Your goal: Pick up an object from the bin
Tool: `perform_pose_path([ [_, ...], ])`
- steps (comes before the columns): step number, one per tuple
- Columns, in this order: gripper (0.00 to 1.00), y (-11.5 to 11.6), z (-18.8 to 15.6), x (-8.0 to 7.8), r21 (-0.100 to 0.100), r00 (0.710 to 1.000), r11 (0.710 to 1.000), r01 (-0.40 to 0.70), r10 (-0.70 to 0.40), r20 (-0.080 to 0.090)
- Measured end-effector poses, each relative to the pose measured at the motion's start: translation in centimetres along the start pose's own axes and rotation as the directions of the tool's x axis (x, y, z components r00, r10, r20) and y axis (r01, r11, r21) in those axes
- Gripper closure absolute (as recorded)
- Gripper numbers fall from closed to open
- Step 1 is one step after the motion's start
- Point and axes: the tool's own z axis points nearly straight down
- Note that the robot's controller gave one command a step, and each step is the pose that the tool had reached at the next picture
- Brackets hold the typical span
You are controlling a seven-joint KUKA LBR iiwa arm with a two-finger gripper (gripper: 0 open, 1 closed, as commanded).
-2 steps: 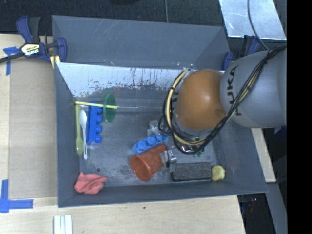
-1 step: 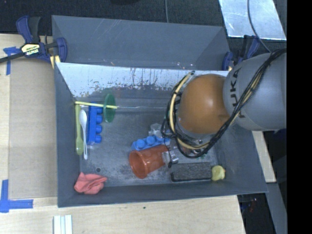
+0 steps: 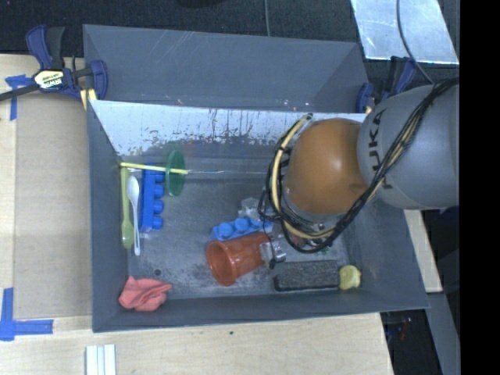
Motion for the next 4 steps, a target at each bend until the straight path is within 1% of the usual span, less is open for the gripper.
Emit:
perform_pose_path([
  [4, 1.00, -0.04, 0.00, 0.00, 0.000, 1.000, 1.000, -0.001, 0.001, 0.000],
])
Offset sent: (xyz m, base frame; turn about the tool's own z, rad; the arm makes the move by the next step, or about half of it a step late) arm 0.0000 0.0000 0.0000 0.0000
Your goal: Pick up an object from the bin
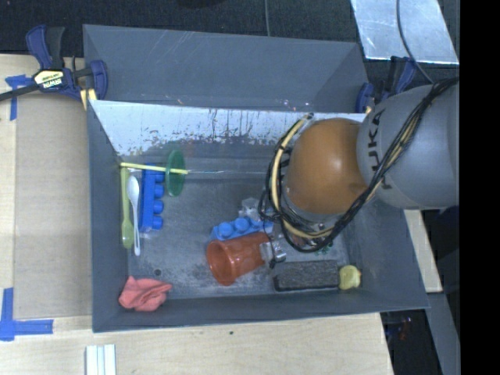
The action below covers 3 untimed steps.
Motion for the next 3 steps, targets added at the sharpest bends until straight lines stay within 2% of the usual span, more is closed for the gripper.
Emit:
perform_pose_path([
  [1, 1.00, -2.59, 1.08, -4.75, 0.007, 0.989, 0.990, 0.144, -0.144, 0.021],
  [2, 1.00, -2.59, 1.08, -4.74, 0.007, 0.990, 0.990, 0.143, -0.143, 0.020],
  [3, 1.00, -1.85, 1.09, -4.91, 0.014, 0.967, 0.967, 0.254, -0.255, 0.019],
])
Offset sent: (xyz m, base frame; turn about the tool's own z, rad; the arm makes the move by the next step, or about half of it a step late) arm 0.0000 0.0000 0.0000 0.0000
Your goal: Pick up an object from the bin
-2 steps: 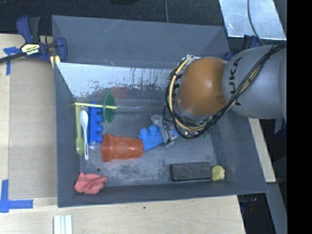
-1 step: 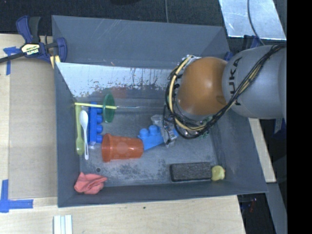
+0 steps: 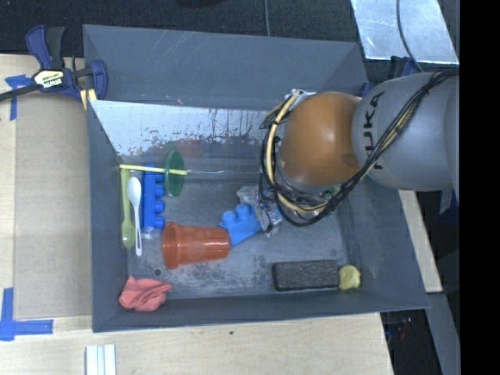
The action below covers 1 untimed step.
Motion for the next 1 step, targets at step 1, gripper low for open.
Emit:
perform_pose_path([
  [1, 1.00, 1.60, -1.39, 0.25, -0.011, 0.982, 0.982, 0.188, -0.188, -0.008],
])
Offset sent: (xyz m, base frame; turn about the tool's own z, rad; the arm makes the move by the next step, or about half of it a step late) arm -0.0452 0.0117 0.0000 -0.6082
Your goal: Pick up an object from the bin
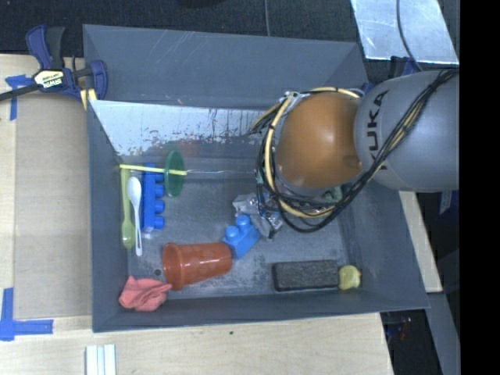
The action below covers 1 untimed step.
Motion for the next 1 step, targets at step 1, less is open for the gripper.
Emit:
perform_pose_path([
  [1, 1.00, 0.78, -2.18, 0.90, 0.010, 0.977, 0.977, 0.211, -0.211, 0.007],
])
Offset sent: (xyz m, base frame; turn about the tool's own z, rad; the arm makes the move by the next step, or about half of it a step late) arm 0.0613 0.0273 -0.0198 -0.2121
